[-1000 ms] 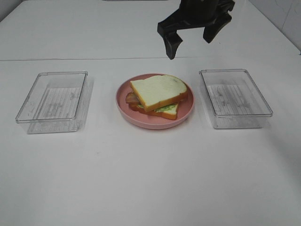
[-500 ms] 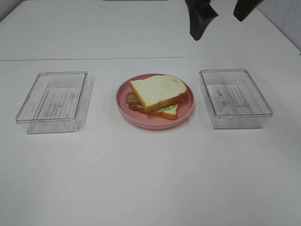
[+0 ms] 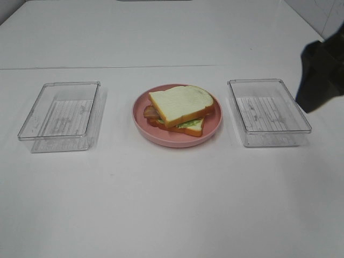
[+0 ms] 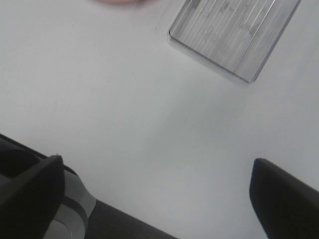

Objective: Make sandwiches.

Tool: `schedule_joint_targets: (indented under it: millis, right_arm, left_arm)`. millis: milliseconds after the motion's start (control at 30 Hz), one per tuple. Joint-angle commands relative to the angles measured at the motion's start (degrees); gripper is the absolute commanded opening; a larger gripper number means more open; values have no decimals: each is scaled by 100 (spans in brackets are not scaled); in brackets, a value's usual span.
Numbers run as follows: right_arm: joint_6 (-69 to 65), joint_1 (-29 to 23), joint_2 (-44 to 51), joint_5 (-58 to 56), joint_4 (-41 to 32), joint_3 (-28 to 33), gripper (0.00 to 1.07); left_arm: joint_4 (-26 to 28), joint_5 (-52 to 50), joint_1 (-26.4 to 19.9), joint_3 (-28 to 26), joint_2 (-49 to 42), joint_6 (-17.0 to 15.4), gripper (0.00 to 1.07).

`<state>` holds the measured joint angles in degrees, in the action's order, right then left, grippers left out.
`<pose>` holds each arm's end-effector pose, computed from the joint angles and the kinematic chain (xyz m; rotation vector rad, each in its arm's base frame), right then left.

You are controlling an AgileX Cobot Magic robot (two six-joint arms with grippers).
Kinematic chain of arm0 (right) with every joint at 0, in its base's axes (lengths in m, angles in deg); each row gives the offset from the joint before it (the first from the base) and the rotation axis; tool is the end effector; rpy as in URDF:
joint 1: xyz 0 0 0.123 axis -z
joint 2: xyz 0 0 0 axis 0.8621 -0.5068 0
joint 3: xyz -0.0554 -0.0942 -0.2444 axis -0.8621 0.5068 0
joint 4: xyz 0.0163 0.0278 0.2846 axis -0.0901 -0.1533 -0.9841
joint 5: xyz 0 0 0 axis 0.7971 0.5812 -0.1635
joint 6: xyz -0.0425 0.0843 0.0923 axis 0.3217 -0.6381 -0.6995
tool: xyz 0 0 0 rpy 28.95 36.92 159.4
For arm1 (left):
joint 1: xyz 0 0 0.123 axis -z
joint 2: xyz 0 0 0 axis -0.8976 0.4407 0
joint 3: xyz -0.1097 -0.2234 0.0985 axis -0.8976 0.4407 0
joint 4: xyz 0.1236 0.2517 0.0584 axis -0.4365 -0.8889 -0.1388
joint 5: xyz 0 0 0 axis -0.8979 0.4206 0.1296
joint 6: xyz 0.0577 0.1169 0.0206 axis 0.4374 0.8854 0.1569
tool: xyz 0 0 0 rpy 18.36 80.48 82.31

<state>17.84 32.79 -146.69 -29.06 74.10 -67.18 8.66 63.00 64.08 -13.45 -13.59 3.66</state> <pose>0.2649 0.1161 0.2846 -0.6294 2.6932 -0.0467 0.0758 -0.0026 0.2799 -0.0097 2.0406 -0.0356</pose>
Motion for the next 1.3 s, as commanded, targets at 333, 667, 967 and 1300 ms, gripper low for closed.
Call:
schedule_joint_targets:
  millis: [333,667,967,1300]
  right_arm:
    - [-143,23,2704,286,63,2011,99]
    - [-143,1358,5019,487,-34,3088,99]
    - [-103,2320,6560,573,-533,3558,99]
    - [172,2750,7471,676,-722,4177,99]
  left_arm:
    - [23,-40,-11,11,-80,-23,94]
    - [23,-40,-11,11,-80,-23,94]
    - [23,-40,-11,11,-80,-23,94]
    - [23,-40,-11,11,-74,-23,94]
